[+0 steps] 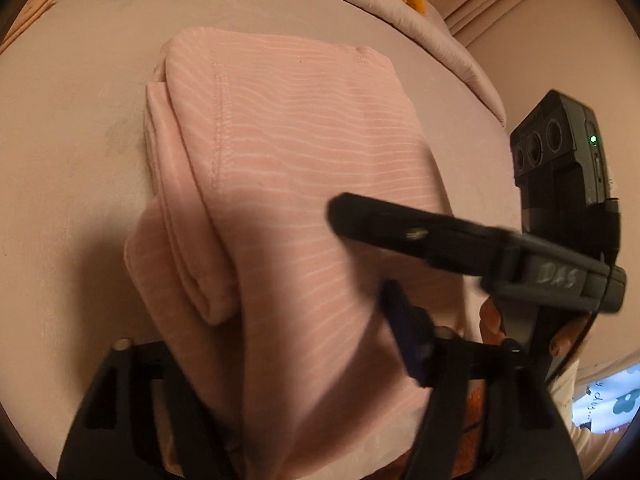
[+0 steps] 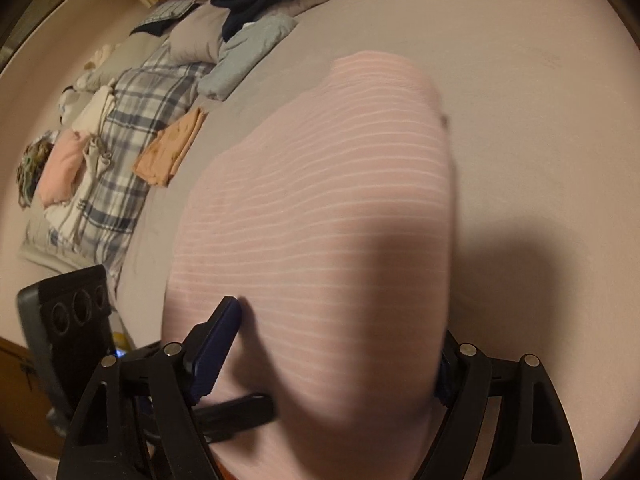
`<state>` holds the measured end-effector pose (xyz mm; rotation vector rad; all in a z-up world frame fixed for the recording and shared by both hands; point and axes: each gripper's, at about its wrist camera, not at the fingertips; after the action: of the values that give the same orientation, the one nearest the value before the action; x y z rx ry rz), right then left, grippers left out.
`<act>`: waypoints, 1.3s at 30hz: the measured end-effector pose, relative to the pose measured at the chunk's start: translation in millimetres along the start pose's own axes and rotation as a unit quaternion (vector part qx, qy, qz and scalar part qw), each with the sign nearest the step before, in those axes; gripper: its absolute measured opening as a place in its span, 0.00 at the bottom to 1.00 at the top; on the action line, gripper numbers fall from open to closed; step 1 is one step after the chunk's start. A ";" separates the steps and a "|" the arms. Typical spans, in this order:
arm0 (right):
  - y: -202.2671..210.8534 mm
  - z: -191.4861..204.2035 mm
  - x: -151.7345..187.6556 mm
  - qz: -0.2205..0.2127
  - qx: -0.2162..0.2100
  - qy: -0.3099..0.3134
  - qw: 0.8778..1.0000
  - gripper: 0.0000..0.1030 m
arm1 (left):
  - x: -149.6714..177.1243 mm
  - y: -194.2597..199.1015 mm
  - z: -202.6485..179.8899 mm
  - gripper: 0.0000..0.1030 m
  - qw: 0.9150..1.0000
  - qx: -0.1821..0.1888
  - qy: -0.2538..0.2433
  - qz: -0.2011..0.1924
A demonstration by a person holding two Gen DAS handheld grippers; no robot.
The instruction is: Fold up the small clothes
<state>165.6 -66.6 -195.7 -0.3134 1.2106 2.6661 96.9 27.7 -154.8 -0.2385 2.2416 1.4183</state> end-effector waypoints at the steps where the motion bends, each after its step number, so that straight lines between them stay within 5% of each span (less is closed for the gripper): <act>1: -1.7 2.5 1.0 -0.002 0.011 0.005 1.000 0.70 | -0.5 0.6 -2.0 0.47 1.000 -0.010 0.003 0.001; 5: 7.6 7.8 2.9 -0.018 0.035 0.029 0.999 0.34 | -5.3 9.0 -12.9 0.36 1.000 -0.030 0.009 -0.002; 6: 12.7 8.2 3.6 -0.023 0.039 0.032 0.998 0.33 | -4.6 13.4 -15.3 0.35 1.000 -0.031 0.004 -0.004; 11: 39.4 11.7 0.9 -0.051 0.035 0.042 0.997 0.32 | -16.2 32.9 -42.2 0.35 0.998 -0.056 -0.036 -0.023; 19: 87.9 13.5 -12.1 -0.099 0.033 0.048 0.993 0.32 | -18.0 63.0 -65.2 0.36 0.996 -0.041 -0.066 -0.053; 27: 111.8 12.1 -28.3 -0.127 0.058 0.046 0.989 0.32 | -71.8 34.4 -99.0 0.36 0.994 -0.039 -0.086 -0.058; 39: 79.4 -10.0 -60.2 -0.107 0.065 0.024 0.992 0.33 | -89.4 -13.6 -74.8 0.36 0.997 -0.053 -0.051 -0.021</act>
<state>203.5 -130.9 -128.9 -0.4615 1.2794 2.3986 157.9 -54.0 -96.7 -0.2400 2.0710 1.4939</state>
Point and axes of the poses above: each gripper's, at about its wrist camera, not at the fingertips, and y roughly against the way its jaws point, z to its left, x to its underside, and after that the axes turned 15 degrees about -y, right-handed
